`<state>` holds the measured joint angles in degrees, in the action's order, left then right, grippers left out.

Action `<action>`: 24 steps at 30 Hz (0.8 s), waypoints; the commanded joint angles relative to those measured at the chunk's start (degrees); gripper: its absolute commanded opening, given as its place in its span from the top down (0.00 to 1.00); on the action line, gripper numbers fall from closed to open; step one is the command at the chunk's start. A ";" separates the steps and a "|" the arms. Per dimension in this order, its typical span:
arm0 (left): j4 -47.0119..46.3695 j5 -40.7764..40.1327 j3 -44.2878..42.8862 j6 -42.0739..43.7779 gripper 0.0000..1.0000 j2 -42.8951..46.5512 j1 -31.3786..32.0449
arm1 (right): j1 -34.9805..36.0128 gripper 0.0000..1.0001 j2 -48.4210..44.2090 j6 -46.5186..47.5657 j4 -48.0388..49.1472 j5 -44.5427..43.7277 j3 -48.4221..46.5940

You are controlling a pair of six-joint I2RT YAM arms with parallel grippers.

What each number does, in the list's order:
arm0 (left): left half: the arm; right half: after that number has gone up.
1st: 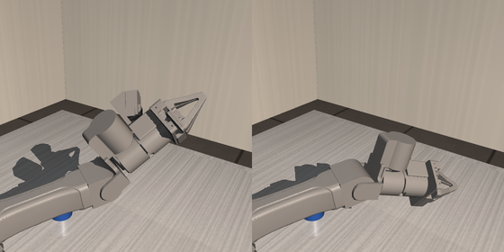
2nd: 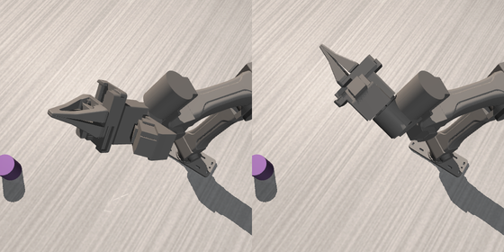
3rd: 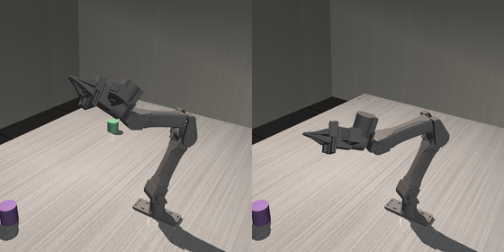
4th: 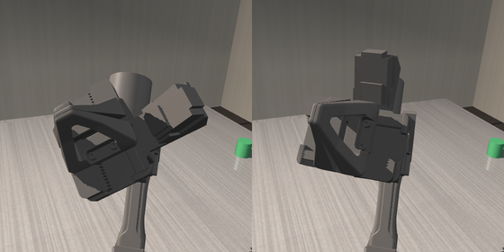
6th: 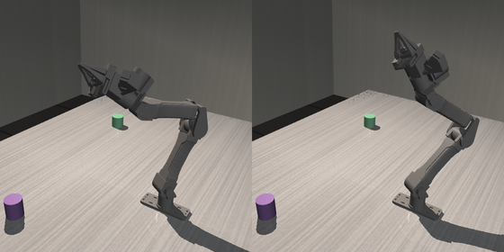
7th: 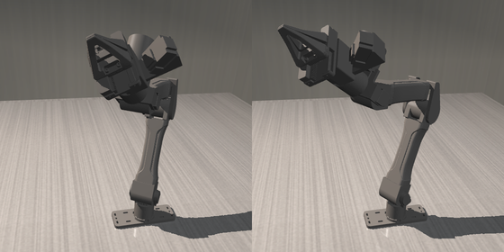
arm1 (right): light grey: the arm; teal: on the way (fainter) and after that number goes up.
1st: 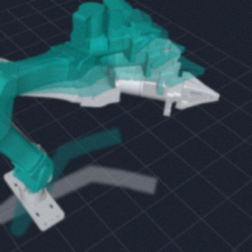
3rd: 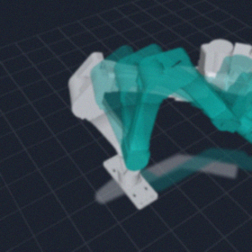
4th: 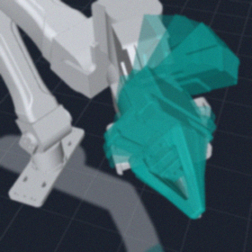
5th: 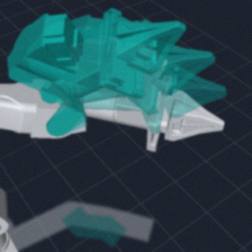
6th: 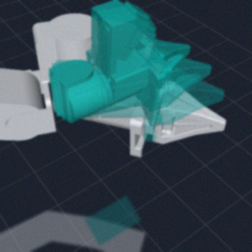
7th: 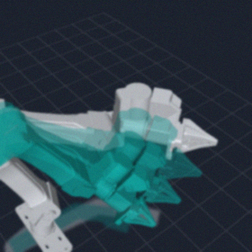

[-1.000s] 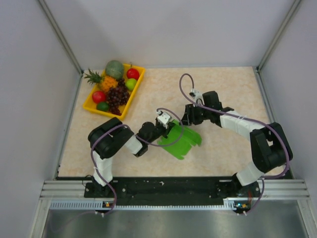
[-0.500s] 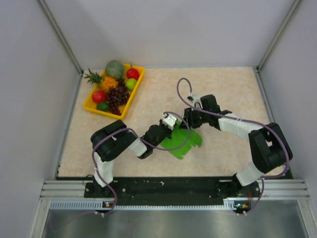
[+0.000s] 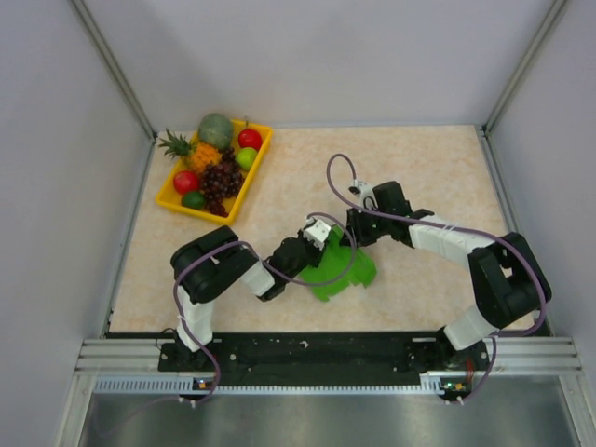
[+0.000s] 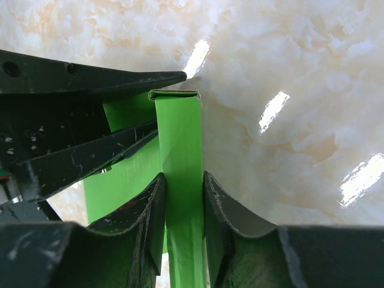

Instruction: Fold the paper box

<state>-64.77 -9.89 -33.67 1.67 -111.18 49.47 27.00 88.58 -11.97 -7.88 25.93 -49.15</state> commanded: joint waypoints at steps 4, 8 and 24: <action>0.71 1.89 2.03 -0.26 0.67 2.45 -1.13 | 0.94 0.76 -1.65 1.42 0.23 0.35 -0.60; 0.79 2.85 1.15 -1.23 0.66 2.80 -1.31 | 1.91 0.76 -1.39 1.77 0.15 0.61 -1.13; 6.93 17.08 -1.74 -3.08 0.71 6.41 -4.82 | 2.09 0.82 -1.48 2.39 -0.29 0.52 -1.39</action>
<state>-58.48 1.08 -32.60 0.05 -106.63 45.93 28.18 88.55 -10.57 -8.29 25.71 -49.15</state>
